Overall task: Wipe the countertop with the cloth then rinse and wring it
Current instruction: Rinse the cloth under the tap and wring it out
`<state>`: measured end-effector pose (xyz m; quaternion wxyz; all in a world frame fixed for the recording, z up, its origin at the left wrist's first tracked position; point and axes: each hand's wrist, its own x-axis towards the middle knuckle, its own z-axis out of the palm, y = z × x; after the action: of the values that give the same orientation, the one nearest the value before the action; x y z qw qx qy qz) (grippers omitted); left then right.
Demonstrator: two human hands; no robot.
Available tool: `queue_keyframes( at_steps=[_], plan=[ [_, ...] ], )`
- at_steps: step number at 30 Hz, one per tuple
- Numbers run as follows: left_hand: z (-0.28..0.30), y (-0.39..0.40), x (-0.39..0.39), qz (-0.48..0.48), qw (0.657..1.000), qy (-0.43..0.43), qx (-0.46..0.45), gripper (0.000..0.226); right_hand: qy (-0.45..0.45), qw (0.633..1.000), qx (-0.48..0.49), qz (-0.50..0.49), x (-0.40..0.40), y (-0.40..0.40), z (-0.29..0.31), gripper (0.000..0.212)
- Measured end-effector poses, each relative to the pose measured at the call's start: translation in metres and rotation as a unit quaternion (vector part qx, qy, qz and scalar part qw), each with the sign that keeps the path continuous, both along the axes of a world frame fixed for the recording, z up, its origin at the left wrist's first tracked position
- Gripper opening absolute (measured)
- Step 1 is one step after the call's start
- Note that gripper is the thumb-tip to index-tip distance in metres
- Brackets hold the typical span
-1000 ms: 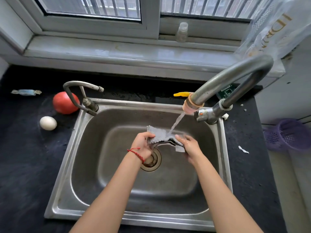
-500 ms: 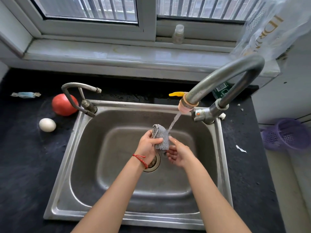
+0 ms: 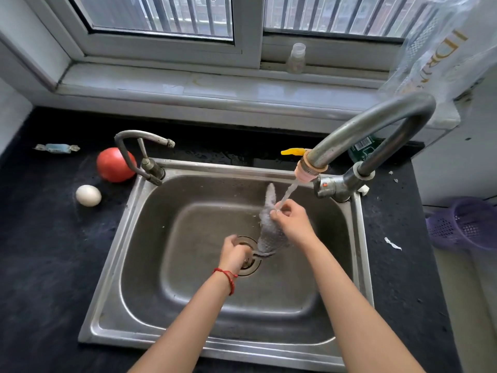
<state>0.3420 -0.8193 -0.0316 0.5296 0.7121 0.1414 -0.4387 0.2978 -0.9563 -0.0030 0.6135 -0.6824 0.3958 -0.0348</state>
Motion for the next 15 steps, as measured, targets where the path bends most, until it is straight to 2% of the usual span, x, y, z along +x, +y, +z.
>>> queue_keyframes(
  at_steps=[1, 3, 6, 8, 9, 12, 14, 15],
  plan=[
    [-0.001, -0.002, 0.005, -0.022, 0.998, -0.054, 0.002, 0.073, -0.004, 1.0, -0.001, 0.025, -0.001, -0.003, 0.002, 0.008],
    [0.003, -0.008, 0.017, -0.081, 0.988, -0.13, -0.029, 0.078, -0.015, 0.997, 0.001, 0.069, -0.002, -0.008, 0.007, 0.011],
    [0.011, -0.021, 0.035, -0.168, 0.973, -0.118, -0.106, 0.099, -0.031, 0.989, 0.014, 0.141, -0.002, -0.016, 0.021, 0.01],
    [0.012, -0.027, 0.044, -0.221, 0.962, -0.094, -0.13, 0.1, -0.039, 0.983, 0.032, 0.178, -0.004, -0.019, 0.027, 0.016],
    [0.013, -0.027, 0.048, -0.255, 0.954, -0.078, -0.138, 0.09, -0.043, 0.981, 0.042, 0.185, -0.005, -0.02, 0.028, 0.015],
    [0.013, -0.024, 0.052, -0.328, 0.933, -0.066, -0.131, 0.041, -0.065, 0.985, 0.05, 0.155, -0.011, -0.025, 0.024, 0.004],
    [0.014, -0.022, 0.052, -0.315, 0.937, -0.077, -0.128, 0.023, -0.038, 0.989, 0.041, 0.135, -0.016, -0.031, 0.021, 0.025],
    [0.017, -0.022, 0.051, -0.304, 0.94, -0.09, -0.127, 0.018, 0.003, 0.989, 0.026, 0.146, -0.017, -0.034, 0.019, 0.039]
  ],
)
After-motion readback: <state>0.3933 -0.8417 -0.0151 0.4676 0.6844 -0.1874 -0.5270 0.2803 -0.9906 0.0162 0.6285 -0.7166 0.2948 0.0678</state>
